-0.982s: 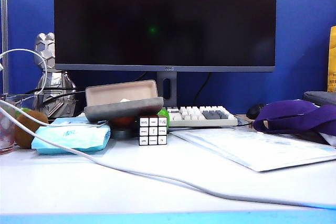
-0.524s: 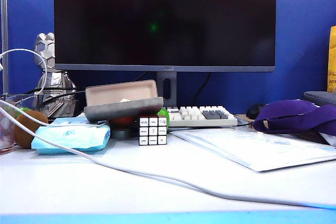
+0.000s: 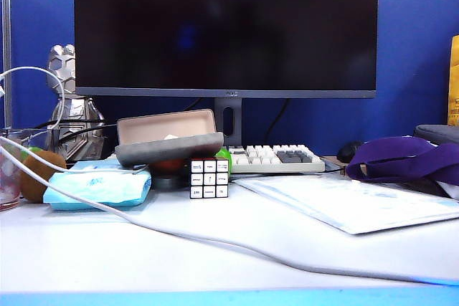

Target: Pick up the glasses, fold the temples of the glasses, place the glasses into the glasses case, and finally close the glasses case.

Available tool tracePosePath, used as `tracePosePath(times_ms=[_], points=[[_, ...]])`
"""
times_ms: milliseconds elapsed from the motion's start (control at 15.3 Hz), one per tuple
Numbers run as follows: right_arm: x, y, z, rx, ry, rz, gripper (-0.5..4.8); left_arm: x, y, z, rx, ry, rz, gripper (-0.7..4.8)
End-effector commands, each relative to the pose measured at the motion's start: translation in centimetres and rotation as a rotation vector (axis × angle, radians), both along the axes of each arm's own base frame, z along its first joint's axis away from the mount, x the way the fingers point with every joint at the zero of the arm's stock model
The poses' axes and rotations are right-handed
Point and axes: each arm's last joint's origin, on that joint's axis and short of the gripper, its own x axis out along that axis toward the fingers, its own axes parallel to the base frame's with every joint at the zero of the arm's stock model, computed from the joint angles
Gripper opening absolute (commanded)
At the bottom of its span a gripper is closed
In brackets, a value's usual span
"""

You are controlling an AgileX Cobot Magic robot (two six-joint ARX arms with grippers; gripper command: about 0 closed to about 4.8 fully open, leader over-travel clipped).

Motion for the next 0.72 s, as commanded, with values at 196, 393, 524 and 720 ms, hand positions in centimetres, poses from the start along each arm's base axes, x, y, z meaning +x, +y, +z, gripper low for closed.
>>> tracePosePath(times_ms=[196, 393, 524, 720], points=[[1.3, -2.9, -1.4, -0.178, -0.03, -0.195, -0.05, 3.2, 0.0, -2.2, 0.01, 0.186, 0.256, -0.05], [0.9, -3.4, -2.1, -0.331, -0.068, -0.295, -0.05, 7.9, -0.9, -5.9, 0.103, 0.348, 0.26, -0.05], [0.7, -3.7, -2.2, -0.381, -0.089, -0.318, -0.05, 10.6, -1.2, -8.5, 0.189, 0.405, 0.319, -0.05], [0.9, -4.3, -2.3, -0.386, -0.069, -0.315, -0.05, 14.5, -2.0, -13.2, 0.339, 0.462, 0.294, -0.03]])
